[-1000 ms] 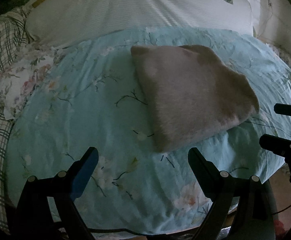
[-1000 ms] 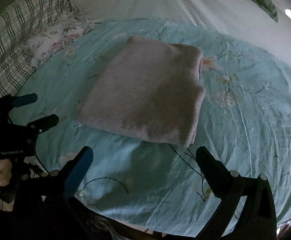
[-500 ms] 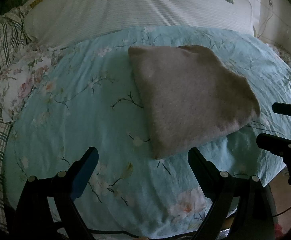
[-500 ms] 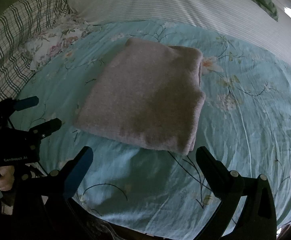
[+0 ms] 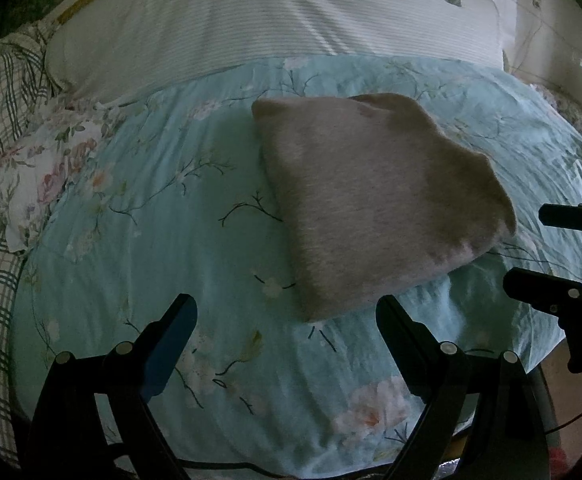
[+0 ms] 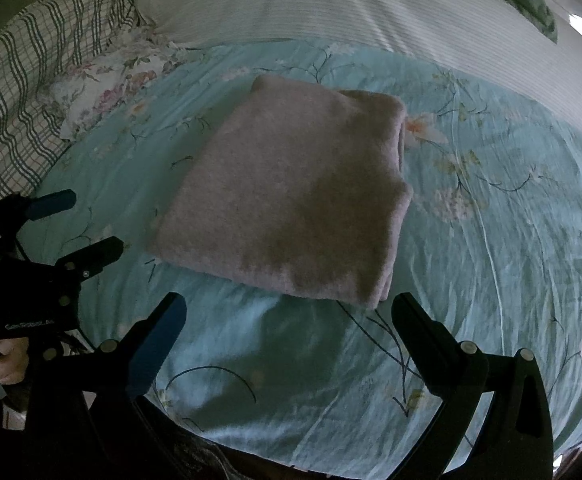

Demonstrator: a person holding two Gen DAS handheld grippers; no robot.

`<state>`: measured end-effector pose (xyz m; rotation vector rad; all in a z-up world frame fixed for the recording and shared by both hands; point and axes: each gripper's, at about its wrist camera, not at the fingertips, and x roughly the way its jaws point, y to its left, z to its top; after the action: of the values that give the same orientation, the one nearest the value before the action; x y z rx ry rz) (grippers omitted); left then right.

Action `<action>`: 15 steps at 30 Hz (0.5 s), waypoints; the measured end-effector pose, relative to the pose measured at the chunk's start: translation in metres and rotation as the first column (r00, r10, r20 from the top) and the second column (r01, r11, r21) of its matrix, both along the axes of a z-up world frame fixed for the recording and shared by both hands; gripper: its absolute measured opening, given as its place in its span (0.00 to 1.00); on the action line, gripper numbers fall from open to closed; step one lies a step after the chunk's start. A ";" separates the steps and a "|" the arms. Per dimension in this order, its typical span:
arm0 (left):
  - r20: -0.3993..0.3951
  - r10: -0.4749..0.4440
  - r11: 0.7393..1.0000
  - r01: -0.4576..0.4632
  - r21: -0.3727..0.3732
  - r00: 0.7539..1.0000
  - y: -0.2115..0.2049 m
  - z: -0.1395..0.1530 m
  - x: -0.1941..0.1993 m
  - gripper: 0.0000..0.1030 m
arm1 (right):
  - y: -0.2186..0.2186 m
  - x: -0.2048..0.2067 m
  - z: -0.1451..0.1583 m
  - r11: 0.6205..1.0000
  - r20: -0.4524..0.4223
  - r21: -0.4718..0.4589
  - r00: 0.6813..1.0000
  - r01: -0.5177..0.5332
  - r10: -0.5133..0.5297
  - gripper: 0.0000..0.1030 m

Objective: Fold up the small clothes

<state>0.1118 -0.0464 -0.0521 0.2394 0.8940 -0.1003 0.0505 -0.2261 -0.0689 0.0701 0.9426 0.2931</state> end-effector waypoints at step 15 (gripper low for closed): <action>0.004 -0.008 1.000 0.008 -0.015 1.000 0.002 0.002 -0.001 0.89 | -0.006 0.001 0.001 1.000 0.010 0.000 1.000 0.003 -0.003 0.99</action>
<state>0.1110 -0.0439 -0.0496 0.2293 0.8877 -0.1132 0.0511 -0.2322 -0.0674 0.0703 0.9329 0.2904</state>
